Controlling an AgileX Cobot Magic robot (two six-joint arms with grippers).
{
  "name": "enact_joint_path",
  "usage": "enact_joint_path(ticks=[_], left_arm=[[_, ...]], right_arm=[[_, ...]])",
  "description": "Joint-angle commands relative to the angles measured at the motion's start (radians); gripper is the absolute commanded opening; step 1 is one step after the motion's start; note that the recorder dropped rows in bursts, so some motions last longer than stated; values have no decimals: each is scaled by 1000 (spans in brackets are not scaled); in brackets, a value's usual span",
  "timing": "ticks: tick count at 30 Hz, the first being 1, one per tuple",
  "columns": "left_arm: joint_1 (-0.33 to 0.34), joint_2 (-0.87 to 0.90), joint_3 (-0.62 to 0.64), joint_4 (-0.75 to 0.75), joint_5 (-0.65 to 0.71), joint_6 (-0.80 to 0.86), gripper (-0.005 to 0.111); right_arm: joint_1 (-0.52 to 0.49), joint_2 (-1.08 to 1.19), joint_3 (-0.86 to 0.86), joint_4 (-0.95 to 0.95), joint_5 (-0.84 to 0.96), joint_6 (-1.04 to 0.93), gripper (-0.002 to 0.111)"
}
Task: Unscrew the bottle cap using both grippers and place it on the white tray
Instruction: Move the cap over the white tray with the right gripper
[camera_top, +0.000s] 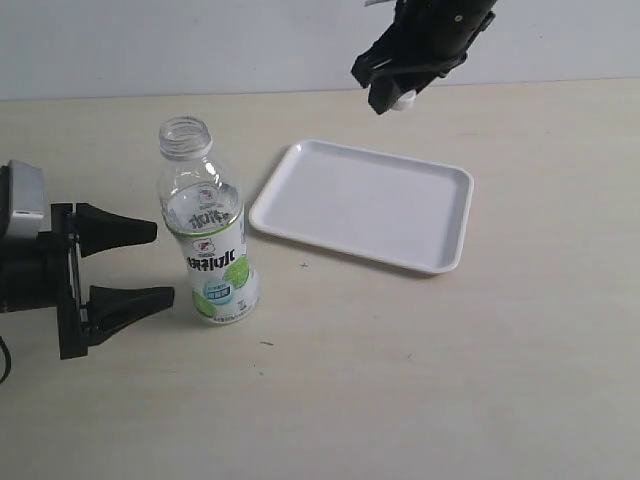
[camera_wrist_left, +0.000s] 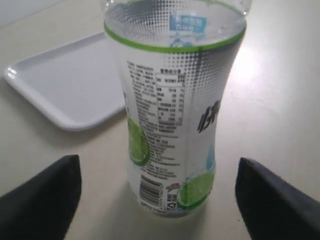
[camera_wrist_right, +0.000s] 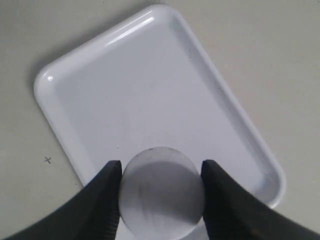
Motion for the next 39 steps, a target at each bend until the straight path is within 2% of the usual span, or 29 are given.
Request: enact_joint_path(ticks=[1,11,18,26,27,29,32,34,37,39], left_arm=[[5,-36,7,-13,-3,-4,60],[5,-47,7,-39,-3,-4,0],[5,-47,7,-52,-3,-4,0],[5,-47,7,-58,-3,-4,0],[5,-47,7,-58,-3,-4,0],[5,-47,7,-58,-3,-4,0],[5,-47,7,-58,-3,-4,0],[5,-47,7,-58,-3,-4,0],[5,-47,7,-58,-3,-4,0],[5,-47,7,-58,-3,-4,0]], right_arm=[[-2,82,-2,41,-92,-39,0],[-2,233,-2,99,-350,-124,0],[-2,300,-2,122,-393,-124,0],[-2,344,-2,122,-294,-177,1],[-2,344,-2,122,-294,-175,4],[-2,344,-2,122,-291,-175,17],[-2,344,-2,122,-290,-175,49],[-2,344,-2,122,-294,-187,66],[-2,344,-2,122,-294,-194,76],[-2,337,-2,122,-294,-194,79]])
